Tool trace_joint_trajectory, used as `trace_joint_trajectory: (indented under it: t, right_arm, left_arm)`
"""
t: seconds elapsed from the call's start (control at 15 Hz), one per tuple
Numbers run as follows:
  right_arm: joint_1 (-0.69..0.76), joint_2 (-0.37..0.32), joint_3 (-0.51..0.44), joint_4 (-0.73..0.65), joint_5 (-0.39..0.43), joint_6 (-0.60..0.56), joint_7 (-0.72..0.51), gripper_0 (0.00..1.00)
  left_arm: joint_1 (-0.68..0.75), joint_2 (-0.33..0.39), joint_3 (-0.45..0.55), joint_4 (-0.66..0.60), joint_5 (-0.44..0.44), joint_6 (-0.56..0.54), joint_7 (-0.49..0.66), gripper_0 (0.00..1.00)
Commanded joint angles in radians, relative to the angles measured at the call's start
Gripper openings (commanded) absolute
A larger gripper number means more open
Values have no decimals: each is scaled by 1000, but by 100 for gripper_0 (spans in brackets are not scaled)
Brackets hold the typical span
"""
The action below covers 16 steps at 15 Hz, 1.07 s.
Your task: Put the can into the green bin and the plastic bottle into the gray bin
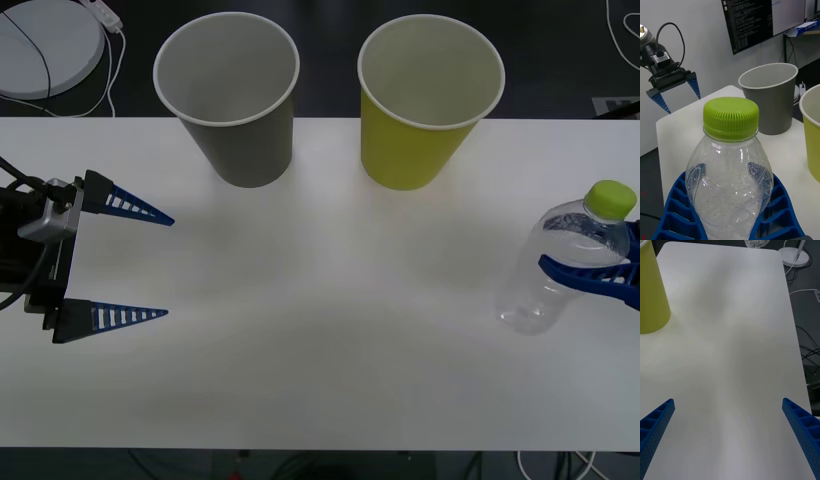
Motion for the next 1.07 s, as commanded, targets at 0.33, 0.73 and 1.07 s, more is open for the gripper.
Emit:
trace_joint_trajectory:
  t: [0.33, 0.73, 1.07]
  right_arm:
    - [0, -8, -124, -151, 124, 68, -329, 0]
    - [-45, -14, -191, -294, 268, 155, -576, 0]
    - [-161, -40, -191, -352, 385, 171, -784, 0]
  left_arm:
    - [0, 0, 0, 0, 0, 0, 0, 100]
    - [0, 0, 0, 0, 0, 0, 0, 100]
    - [0, 0, 0, 0, 0, 0, 0, 100]
